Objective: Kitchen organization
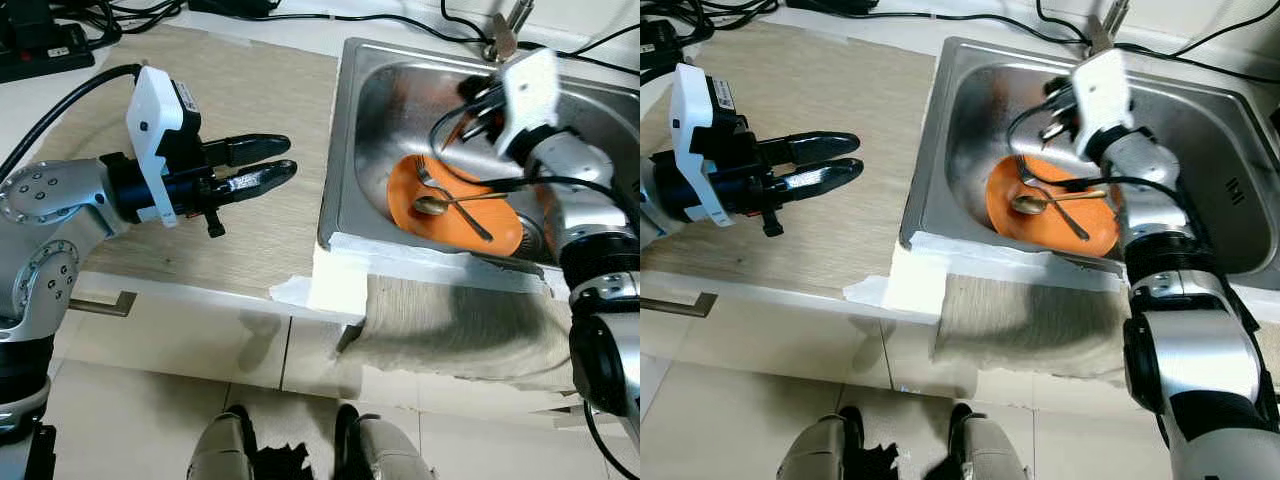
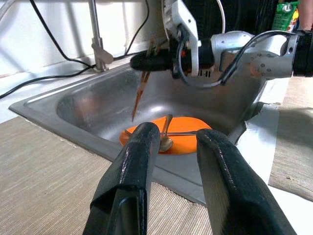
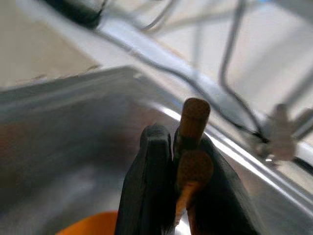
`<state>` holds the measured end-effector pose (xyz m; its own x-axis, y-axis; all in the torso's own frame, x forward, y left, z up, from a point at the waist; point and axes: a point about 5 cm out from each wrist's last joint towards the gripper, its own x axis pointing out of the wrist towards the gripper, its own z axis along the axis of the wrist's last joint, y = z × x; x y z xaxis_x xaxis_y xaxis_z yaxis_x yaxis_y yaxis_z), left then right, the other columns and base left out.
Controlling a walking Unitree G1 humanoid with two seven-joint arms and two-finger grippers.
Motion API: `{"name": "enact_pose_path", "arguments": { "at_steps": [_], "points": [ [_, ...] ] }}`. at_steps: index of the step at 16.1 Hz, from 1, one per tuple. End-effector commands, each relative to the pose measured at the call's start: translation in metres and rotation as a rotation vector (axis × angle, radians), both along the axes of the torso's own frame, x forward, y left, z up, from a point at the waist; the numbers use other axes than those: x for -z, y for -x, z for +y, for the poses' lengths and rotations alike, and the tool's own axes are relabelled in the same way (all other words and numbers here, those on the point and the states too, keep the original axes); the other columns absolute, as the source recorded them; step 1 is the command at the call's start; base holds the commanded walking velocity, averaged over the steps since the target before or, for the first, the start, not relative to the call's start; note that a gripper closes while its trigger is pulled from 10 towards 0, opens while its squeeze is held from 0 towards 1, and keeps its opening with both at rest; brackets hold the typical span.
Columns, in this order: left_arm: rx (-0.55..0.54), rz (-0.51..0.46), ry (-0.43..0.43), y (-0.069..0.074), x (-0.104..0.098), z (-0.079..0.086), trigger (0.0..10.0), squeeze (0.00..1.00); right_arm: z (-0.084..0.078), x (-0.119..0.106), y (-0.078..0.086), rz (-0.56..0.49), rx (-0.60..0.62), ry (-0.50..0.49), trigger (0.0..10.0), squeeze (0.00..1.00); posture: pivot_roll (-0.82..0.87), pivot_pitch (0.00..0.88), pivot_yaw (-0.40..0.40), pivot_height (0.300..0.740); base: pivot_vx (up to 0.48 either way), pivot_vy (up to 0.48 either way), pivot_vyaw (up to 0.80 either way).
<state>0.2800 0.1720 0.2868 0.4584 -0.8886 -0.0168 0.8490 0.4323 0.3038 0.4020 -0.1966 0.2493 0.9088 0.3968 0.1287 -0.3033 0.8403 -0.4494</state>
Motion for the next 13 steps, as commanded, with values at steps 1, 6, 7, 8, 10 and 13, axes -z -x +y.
{"name": "enact_pose_path", "arguments": {
  "at_steps": [1,6,7,8,10,13],
  "points": [
    [0.032,-0.004,-0.032,0.005,0.001,-0.004,10.0,0.00,0.003,0.001,-0.001,0.009,-0.025,0.044,10.0,0.00,-0.12,0.204,-0.119,0.740,0.000,0.000,0.00],
    [0.039,0.010,-0.035,0.006,0.004,-0.003,10.0,0.00,0.020,0.035,0.000,0.107,-0.078,0.332,10.0,0.00,-0.11,0.223,-0.125,0.740,0.000,0.000,0.00],
    [0.039,0.012,-0.034,0.007,0.004,-0.004,10.0,0.00,0.021,0.038,0.000,0.121,-0.085,0.358,10.0,0.00,-0.11,0.224,-0.125,0.740,0.000,0.000,0.00],
    [0.039,0.013,-0.034,0.007,0.004,-0.004,10.0,0.00,0.021,0.040,0.000,0.131,-0.088,0.380,10.0,0.00,-0.11,0.231,-0.127,0.740,0.000,0.000,0.00],
    [0.039,0.015,-0.037,0.007,0.005,-0.004,10.0,0.00,0.022,0.045,0.000,0.151,-0.090,0.421,10.0,0.00,-0.10,0.237,-0.131,0.740,0.000,0.000,0.00],
    [0.043,0.016,-0.038,0.009,0.004,-0.007,10.0,0.00,0.018,0.059,0.001,0.196,-0.066,0.524,10.0,0.45,-0.10,0.241,-0.132,0.740,0.000,0.000,0.00]
  ]
}}
